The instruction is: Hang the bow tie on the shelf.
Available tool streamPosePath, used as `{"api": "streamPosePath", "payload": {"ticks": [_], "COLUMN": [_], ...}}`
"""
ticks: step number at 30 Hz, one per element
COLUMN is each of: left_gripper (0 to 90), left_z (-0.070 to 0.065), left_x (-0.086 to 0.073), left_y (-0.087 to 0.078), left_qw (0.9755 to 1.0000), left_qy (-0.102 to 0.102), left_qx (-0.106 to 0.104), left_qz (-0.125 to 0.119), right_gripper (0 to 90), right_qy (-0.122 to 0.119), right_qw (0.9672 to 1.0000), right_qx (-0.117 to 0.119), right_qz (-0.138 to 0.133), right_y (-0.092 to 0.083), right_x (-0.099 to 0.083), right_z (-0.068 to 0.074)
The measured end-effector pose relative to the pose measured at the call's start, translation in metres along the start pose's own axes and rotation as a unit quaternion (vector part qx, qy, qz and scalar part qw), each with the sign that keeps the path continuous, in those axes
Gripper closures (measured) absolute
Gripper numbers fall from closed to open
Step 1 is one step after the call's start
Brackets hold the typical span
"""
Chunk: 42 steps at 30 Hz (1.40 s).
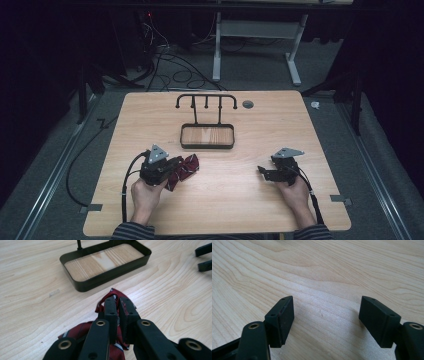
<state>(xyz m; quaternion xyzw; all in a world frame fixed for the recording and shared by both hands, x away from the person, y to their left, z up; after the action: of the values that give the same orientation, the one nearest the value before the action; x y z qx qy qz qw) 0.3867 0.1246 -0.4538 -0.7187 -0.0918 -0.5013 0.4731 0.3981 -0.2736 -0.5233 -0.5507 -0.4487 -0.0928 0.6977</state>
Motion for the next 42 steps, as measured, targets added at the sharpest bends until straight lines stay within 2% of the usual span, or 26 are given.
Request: {"api": "streamPosePath", "payload": {"ticks": [4,8,13,23,37,42], "left_gripper": [85.5,85.5,85.5,85.5,85.6,85.6], "left_z": [-0.001,0.0,0.002,-0.001,-0.007,-0.008], "left_x": [0.006,0.011,0.021,0.045,0.072,0.082], "left_y": [-0.006,-0.012,-0.02,-0.042,-0.044,-0.044], "left_qw": [0.9999,0.9999,0.9997,0.9982,0.9961,0.9952], "left_qy": [0.012,0.014,0.013,0.029,0.044,0.043], "left_qx": [-0.001,-0.005,-0.011,-0.018,-0.034,-0.041], "left_qz": [0.002,-0.003,-0.018,-0.049,-0.069,-0.077], "right_gripper": [29.6,29.6,29.6,29.6,29.6,29.6], "right_qy": [-0.002,-0.001,-0.002,0.0,-0.001,-0.001], "right_qw": [1.0,1.0,1.0,1.0,1.0,1.0], "right_qx": [0.0,0.0,0.0,0.0,0.0,0.0], "right_qz": [-0.001,-0.001,0.0,0.0,0.0,0.0], "right_y": [0.0,0.0,0.0,0.0,0.0,0.0], "right_x": [0.0,0.0,0.0,0.0,0.0,0.0], "right_z": [0.0,0.0,0.0,0.0,0.0,0.0]}}
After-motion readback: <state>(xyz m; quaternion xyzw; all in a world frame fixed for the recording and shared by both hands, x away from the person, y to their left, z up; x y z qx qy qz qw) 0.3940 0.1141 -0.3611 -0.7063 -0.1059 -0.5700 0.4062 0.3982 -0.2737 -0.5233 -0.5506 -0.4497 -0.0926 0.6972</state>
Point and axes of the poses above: each handheld gripper's, and its own axes: y roughly forward along the jaws, x roughly out of its top, z roughly to its left, the point moved 3 cm from there along y, roughly forward along the jaws, and after that the axes turned 1 degree about -z, right-handed, at the moved point
